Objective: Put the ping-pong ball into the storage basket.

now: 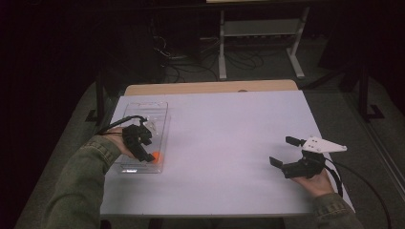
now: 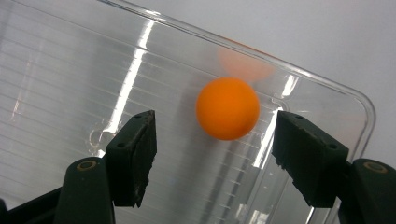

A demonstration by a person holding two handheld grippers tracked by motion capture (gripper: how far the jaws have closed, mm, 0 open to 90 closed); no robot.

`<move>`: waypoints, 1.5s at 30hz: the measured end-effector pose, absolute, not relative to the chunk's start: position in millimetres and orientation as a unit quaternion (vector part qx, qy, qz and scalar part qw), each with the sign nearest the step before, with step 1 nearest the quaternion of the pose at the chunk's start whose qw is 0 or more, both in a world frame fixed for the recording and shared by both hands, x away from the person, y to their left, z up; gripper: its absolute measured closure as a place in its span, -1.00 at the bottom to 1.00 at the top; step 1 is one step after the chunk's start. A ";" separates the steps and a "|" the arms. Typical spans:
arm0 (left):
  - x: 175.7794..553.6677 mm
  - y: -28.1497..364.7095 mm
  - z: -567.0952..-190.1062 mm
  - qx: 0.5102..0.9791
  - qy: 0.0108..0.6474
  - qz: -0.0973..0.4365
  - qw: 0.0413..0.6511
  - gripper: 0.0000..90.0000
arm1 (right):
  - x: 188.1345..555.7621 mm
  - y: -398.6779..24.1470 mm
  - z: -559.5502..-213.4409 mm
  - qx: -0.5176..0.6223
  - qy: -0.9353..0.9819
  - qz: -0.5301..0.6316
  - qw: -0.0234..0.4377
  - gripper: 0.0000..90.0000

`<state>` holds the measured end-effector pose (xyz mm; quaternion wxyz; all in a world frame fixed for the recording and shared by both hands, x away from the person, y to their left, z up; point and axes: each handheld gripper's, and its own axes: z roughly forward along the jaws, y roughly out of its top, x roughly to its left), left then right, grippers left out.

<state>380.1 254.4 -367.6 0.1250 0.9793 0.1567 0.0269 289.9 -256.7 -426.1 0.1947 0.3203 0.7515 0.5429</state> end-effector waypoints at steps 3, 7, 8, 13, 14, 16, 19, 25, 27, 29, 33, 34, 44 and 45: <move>379.2 254.6 -365.7 0.978 0.160 0.035 0.129 -0.41 | 289.6 -256.2 -426.1 0.321 0.751 0.543 0.194 -1.00; 378.2 255.1 -362.5 0.977 0.165 0.050 0.126 -0.56 | 289.3 -255.6 -426.2 0.320 0.752 0.543 0.193 -1.00; 378.3 255.2 -361.0 0.977 0.164 0.054 0.127 -0.59 | 289.3 -255.7 -426.1 0.320 0.752 0.543 0.194 -1.00; 377.1 256.2 -353.1 0.975 0.169 0.060 0.134 -0.68 | 288.9 -255.8 -425.7 0.320 0.751 0.544 0.194 -1.00; 376.7 256.6 -351.6 0.974 0.170 0.062 0.136 -0.68 | 288.8 -255.8 -425.7 0.320 0.751 0.544 0.194 -1.00; 376.1 257.4 -349.0 0.973 0.172 0.062 0.140 -0.70 | 288.6 -255.8 -425.6 0.320 0.751 0.544 0.194 -1.00; 375.3 258.3 -345.4 0.972 0.172 0.063 0.146 -0.74 | 288.6 -256.0 -425.4 0.320 0.751 0.544 0.194 -1.00; 372.8 258.1 -339.9 0.969 0.174 0.068 0.160 -0.94 | 288.5 -255.7 -425.4 0.319 0.751 0.544 0.194 -1.00; 371.6 258.2 -337.6 0.967 0.177 0.071 0.167 -0.96 | 288.4 -255.9 -425.2 0.320 0.751 0.544 0.194 -1.00; 369.6 257.9 -335.5 0.966 0.176 0.073 0.173 -1.00 | 288.2 -256.2 -425.1 0.320 0.751 0.544 0.194 -1.00; 363.9 257.5 -330.6 0.964 0.172 0.080 0.187 -1.00 | 288.1 -256.4 -424.8 0.320 0.750 0.545 0.196 -1.00; 363.0 257.3 -329.7 0.964 0.169 0.082 0.188 -1.00 | 288.0 -256.3 -424.8 0.320 0.750 0.545 0.196 -1.00; 349.5 257.4 -331.4 0.959 0.158 0.085 0.219 -1.00 | 287.8 -256.4 -424.6 0.319 0.750 0.546 0.196 -1.00; 348.2 257.9 -332.9 0.959 0.157 0.086 0.221 -1.00 | 287.8 -256.4 -424.6 0.319 0.750 0.546 0.196 -1.00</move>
